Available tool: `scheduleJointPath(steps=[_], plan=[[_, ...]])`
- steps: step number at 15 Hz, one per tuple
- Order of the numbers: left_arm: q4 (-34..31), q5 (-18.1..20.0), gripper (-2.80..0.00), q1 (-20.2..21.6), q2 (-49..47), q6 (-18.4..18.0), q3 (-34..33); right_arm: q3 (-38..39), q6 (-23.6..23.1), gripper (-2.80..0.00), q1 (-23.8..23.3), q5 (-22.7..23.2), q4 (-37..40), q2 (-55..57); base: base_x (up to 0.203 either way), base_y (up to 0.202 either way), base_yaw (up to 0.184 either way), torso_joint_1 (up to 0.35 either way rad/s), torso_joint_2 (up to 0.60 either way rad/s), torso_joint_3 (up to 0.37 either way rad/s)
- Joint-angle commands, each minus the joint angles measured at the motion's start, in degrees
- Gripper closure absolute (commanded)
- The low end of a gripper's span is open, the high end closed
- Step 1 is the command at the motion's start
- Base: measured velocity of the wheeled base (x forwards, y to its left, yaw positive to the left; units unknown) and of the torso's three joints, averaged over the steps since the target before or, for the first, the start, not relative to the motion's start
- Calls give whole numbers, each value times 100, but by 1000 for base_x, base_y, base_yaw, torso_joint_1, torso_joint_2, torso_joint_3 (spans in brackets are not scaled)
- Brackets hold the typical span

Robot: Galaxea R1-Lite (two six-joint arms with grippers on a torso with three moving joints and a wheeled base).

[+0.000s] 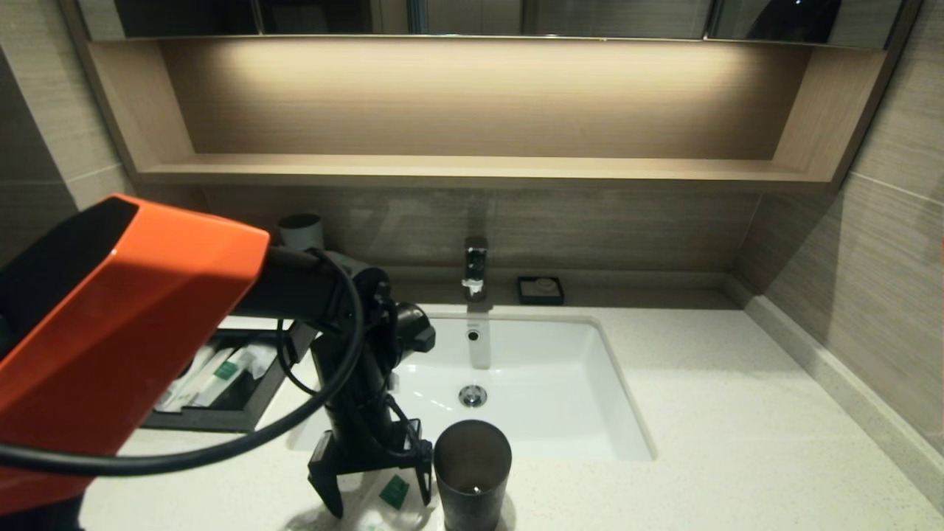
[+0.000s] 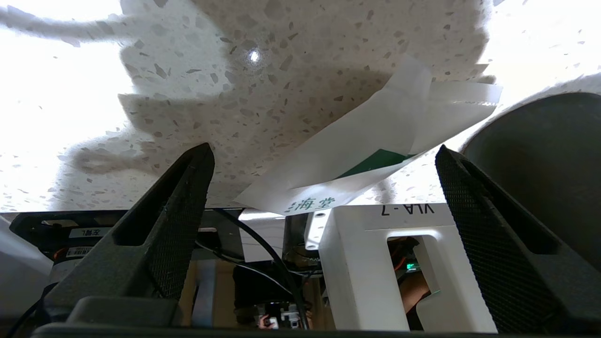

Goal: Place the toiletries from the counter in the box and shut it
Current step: Pick up the bathroom toiletry

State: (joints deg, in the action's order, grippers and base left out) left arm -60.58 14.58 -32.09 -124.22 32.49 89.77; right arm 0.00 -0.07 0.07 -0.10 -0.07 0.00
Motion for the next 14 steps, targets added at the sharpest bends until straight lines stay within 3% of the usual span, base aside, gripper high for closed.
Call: scheduleJointPath(steps=[1, 3, 4, 14], plan=[[-33, 6, -280, -2, -25, 21, 5, 9, -1, 0, 1, 1, -1, 0, 0, 0, 0, 0, 0, 0], [-33, 1, -280, 1, -41, 20, -3, 9, -1, 0, 1, 1, -1, 0, 0, 0, 0, 0, 0, 0], [-33, -38, 0, 1, -41, 21, 5, 9, -1, 0, 1, 1, -1, 0, 0, 0, 0, 0, 0, 0], [-16, -158, 0, -8, 21, 30, 23, 9, -1, 0, 1, 1, -1, 0, 0, 0, 0, 0, 0, 0]])
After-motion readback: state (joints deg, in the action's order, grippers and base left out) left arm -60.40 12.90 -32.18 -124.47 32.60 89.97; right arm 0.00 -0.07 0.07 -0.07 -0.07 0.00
